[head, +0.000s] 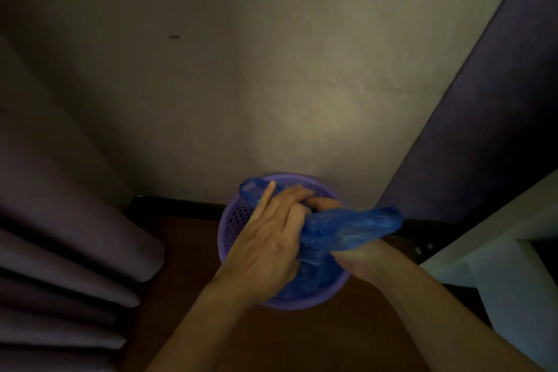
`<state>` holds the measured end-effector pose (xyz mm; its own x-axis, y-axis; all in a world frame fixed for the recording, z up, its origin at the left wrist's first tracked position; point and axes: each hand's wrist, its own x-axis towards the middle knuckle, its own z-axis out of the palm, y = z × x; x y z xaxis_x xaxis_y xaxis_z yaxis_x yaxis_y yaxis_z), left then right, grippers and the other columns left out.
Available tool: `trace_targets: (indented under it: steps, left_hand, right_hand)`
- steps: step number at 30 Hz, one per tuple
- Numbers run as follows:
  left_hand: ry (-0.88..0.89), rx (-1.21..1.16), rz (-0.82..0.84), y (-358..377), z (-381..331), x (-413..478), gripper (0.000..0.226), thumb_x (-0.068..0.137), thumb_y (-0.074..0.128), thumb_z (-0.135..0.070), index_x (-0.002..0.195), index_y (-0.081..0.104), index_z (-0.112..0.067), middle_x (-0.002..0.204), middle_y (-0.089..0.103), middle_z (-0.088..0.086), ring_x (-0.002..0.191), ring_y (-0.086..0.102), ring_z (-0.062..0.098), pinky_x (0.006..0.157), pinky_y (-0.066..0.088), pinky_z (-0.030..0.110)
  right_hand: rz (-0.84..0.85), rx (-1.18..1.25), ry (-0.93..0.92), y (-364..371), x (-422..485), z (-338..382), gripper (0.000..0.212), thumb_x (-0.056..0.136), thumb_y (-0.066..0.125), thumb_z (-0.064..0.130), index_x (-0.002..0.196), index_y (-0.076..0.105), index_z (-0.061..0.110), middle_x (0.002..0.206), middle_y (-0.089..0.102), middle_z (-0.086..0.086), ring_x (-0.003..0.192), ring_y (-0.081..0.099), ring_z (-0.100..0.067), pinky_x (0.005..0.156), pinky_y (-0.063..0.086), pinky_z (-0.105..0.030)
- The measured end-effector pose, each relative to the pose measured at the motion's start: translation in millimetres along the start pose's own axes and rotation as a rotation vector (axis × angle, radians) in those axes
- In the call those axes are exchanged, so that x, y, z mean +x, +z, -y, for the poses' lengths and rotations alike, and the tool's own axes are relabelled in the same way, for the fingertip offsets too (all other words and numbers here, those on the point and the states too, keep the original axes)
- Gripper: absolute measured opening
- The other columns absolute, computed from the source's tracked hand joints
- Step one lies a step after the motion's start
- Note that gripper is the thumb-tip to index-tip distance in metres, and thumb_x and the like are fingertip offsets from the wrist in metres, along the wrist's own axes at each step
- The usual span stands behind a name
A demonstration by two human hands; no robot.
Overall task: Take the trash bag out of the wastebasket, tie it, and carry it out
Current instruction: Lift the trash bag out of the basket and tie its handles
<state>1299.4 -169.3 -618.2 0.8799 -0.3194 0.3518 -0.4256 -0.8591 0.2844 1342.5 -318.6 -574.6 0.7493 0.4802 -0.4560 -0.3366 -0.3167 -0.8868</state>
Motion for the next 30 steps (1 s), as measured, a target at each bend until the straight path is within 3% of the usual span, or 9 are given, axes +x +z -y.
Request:
trace_targets:
  steps: [5,8,11,14,16,19,23,27,30]
  left_hand:
    - [-0.116,-0.117,0.007,-2.3,-2.1,-0.7,0.082,0.066,0.073,-0.006,0.136,0.032,-0.020,0.124,0.053,0.003,0.115,0.050,0.019,0.100,0.045,0.044]
    - [-0.200,-0.089,0.040,-2.6,-0.4,1.0,0.071,0.070,0.071,-0.004,0.135,0.045,-0.014,0.121,0.056,0.006,0.110,0.056,0.026,0.088,0.050,0.044]
    - [-0.236,0.019,0.087,-6.2,-2.6,4.0,0.045,0.074,0.066,-0.005,0.116,0.054,-0.013,0.114,0.055,0.007,0.100,0.057,0.028,0.076,0.050,0.040]
    - [-0.293,0.059,0.207,-3.2,-2.7,4.6,0.044,0.088,0.057,-0.013,0.131,0.046,-0.018,0.128,0.046,0.003,0.106,0.056,0.027,0.080,0.051,0.039]
    - [-0.298,0.032,0.222,1.0,-2.4,4.7,0.047,0.091,0.056,-0.018,0.136,0.042,-0.023,0.132,0.044,0.000,0.106,0.058,0.026,0.076,0.050,0.037]
    - [-0.276,-0.089,0.147,6.8,-4.0,3.6,0.036,0.090,0.052,-0.027,0.127,0.051,-0.028,0.122,0.059,-0.004,0.102,0.062,0.021,0.077,0.054,0.041]
    - [-0.270,-0.190,0.140,11.4,-4.0,4.6,0.036,0.084,0.061,-0.012,0.118,0.059,-0.023,0.107,0.072,0.002,0.094,0.066,0.022,0.071,0.053,0.038]
    - [-0.289,-0.231,0.116,14.2,2.4,1.9,0.031,0.081,0.059,-0.019,0.112,0.058,-0.025,0.103,0.072,-0.001,0.093,0.067,0.022,0.073,0.053,0.043]
    - [-0.314,-0.270,0.119,13.6,8.7,0.1,0.042,0.076,0.049,-0.026,0.116,0.059,-0.023,0.106,0.073,-0.001,0.097,0.067,0.023,0.076,0.053,0.045]
  right_hand:
    - [0.103,-0.052,-0.043,-3.7,-14.4,9.1,0.018,0.099,0.055,0.009,0.086,0.064,0.017,0.091,0.070,-0.003,0.087,0.068,-0.015,0.083,0.057,-0.028]
    - [-0.054,-0.085,-0.109,-12.5,-6.1,7.1,0.007,0.094,0.064,0.007,0.096,0.069,0.011,0.103,0.073,-0.011,0.103,0.070,-0.025,0.086,0.058,-0.032]
    - [-0.310,-0.291,-0.355,-29.5,-7.7,10.9,0.021,0.091,0.064,-0.002,0.093,0.068,0.018,0.097,0.071,-0.005,0.094,0.068,-0.020,0.085,0.057,-0.032]
    - [-0.675,-0.688,-0.755,-41.6,-29.7,28.4,0.022,0.087,0.053,0.005,0.102,0.065,0.016,0.105,0.060,-0.003,0.087,0.058,-0.010,0.080,0.046,-0.016]
    - [-0.597,-0.972,-0.945,-31.8,-49.2,40.0,0.030,0.083,0.052,0.020,0.107,0.067,0.010,0.109,0.059,-0.008,0.098,0.057,-0.020,0.098,0.044,-0.034]
    - [-0.459,-1.399,-0.850,-4.8,-48.2,31.1,0.048,0.079,0.060,0.040,0.116,0.068,0.011,0.113,0.066,-0.009,0.114,0.060,-0.028,0.120,0.022,-0.058]
    - [-0.341,-1.557,-0.502,6.6,-26.3,6.0,0.034,0.081,0.066,0.030,0.109,0.068,0.010,0.103,0.069,-0.011,0.088,0.067,-0.031,0.116,0.031,-0.060]
    - [-0.333,-1.432,-0.483,8.2,-20.4,3.9,0.025,0.100,0.043,0.028,0.115,0.057,0.014,0.112,0.064,-0.009,0.094,0.064,-0.031,0.070,0.037,-0.037]
    - [-0.312,-1.303,-0.554,9.1,-19.1,6.2,0.021,0.101,0.038,0.026,0.104,0.056,0.017,0.098,0.065,-0.006,0.083,0.063,-0.029,0.064,0.031,-0.037]
